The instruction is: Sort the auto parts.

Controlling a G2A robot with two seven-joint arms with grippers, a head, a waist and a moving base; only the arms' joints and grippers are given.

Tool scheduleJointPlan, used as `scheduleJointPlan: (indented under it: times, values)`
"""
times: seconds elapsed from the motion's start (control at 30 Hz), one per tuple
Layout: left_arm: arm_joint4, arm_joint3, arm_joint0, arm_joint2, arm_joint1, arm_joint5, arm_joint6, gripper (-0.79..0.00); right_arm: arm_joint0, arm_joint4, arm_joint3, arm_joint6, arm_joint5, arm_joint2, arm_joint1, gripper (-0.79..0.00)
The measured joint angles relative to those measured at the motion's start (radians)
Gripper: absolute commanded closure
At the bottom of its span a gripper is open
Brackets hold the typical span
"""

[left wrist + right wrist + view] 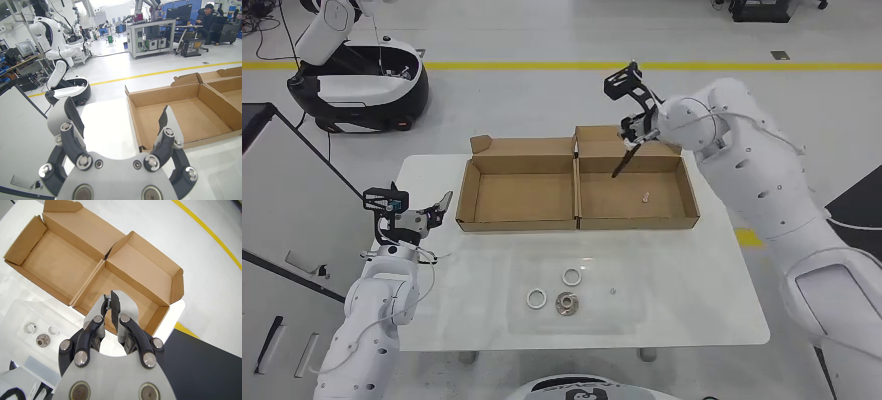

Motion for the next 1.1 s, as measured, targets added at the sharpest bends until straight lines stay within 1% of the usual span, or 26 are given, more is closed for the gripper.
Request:
scheduleJointPlan:
  times: [0.2,0.5,0.6,0.83,1.1]
  values:
    - [0.0,0.0,0.0,0.0,0.0,0.0,0.0,-0.785,0.06,0.006,0.157,0.002,-0.007,-0.109,-0.052,0.0]
    - [0.0,0.0,0.0,0.0,0.0,0.0,0.0,-0.785,0.097,0.022,0.356,-0.024,0.001,-0.226,-0.131,0.0]
    - [0.0,0.0,0.0,0.0,0.0,0.0,0.0,-0.785,0.105,0.027,0.417,-0.037,0.007,-0.255,-0.158,0.0]
    - [0.0,0.0,0.0,0.0,0.0,0.0,0.0,-0.785,0.12,0.011,0.556,-0.078,0.056,-0.308,-0.217,0.0]
    - [0.0,0.0,0.0,0.0,0.0,0.0,0.0,-0.785,0.125,0.034,0.698,-0.113,0.041,-0.332,-0.275,0.0]
